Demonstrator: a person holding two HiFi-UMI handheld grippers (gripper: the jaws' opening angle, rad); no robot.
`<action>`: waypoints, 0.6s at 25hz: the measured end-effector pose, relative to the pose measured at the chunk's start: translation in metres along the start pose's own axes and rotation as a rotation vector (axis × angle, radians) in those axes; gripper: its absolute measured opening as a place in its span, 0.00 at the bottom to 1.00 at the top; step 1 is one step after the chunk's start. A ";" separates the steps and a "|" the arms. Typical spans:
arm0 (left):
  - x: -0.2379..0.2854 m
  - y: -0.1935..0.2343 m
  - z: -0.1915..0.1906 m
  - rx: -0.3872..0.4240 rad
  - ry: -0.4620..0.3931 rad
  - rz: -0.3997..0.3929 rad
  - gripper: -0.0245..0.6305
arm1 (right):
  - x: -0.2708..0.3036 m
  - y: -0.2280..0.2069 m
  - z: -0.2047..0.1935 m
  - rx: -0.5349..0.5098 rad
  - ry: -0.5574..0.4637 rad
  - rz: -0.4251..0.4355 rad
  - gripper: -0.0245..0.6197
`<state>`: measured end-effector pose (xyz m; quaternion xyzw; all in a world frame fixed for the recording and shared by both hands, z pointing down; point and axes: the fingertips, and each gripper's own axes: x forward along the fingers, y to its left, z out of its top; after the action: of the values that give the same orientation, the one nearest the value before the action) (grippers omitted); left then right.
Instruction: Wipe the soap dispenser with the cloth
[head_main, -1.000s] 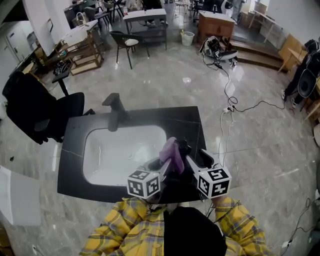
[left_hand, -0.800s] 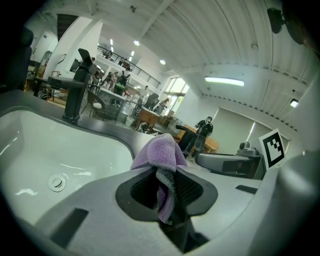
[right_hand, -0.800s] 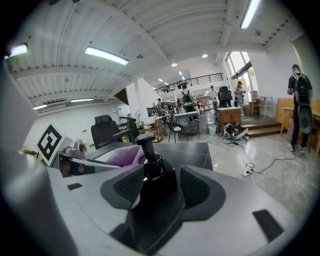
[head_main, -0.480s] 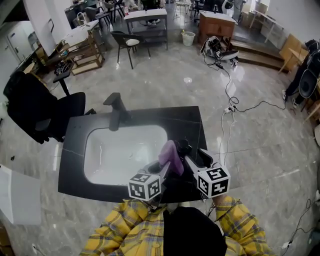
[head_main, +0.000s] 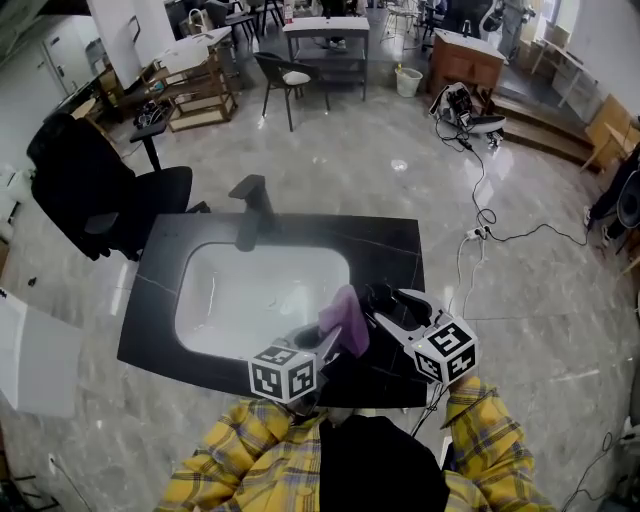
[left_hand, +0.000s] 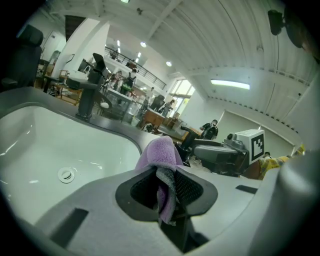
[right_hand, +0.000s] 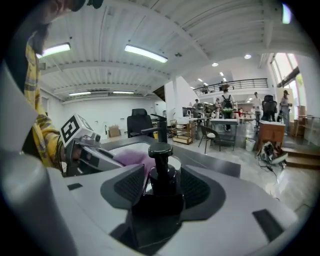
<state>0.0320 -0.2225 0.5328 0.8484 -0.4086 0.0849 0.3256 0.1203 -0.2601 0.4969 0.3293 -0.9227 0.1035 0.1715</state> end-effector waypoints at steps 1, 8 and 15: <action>-0.003 0.001 0.002 -0.005 -0.010 0.003 0.14 | 0.003 0.001 0.001 -0.018 0.003 0.043 0.37; -0.019 0.006 0.011 -0.019 -0.047 0.045 0.14 | 0.019 0.016 0.005 -0.249 0.109 0.351 0.37; -0.029 0.008 0.010 -0.062 -0.075 0.086 0.14 | 0.027 0.020 -0.003 -0.388 0.246 0.567 0.37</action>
<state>0.0057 -0.2141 0.5172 0.8222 -0.4591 0.0546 0.3321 0.0892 -0.2594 0.5082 0.0067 -0.9523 0.0090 0.3050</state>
